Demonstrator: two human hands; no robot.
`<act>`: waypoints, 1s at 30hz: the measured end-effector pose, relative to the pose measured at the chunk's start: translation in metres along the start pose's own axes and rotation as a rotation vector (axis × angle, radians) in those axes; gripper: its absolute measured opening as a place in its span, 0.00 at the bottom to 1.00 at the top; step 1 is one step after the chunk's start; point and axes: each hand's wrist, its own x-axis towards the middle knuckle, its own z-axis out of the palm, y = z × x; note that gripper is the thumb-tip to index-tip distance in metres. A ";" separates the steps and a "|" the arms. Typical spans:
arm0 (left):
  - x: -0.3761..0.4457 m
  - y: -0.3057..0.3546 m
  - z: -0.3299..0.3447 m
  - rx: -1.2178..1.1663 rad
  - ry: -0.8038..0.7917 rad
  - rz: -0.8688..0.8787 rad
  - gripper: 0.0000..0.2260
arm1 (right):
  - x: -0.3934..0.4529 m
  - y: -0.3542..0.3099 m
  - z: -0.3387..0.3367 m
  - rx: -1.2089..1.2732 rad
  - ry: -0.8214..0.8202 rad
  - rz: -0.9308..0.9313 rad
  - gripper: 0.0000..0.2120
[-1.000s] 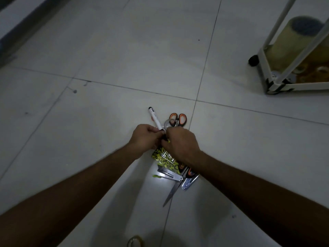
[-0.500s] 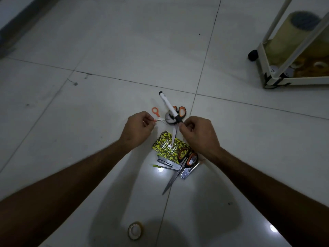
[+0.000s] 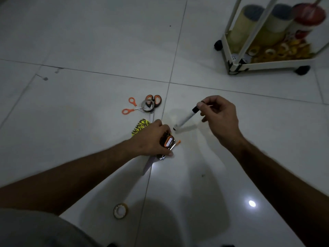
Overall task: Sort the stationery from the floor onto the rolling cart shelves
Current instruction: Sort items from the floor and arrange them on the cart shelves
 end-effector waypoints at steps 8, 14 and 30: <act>0.002 -0.003 0.005 -0.009 0.034 0.007 0.26 | -0.015 -0.009 -0.006 0.004 -0.106 -0.021 0.05; 0.002 -0.003 -0.021 -0.135 0.154 0.059 0.15 | -0.017 -0.008 0.008 0.004 -0.138 -0.045 0.06; 0.024 -0.064 -0.068 -0.904 0.456 -0.357 0.13 | 0.081 0.042 0.114 -0.756 -0.529 -0.198 0.17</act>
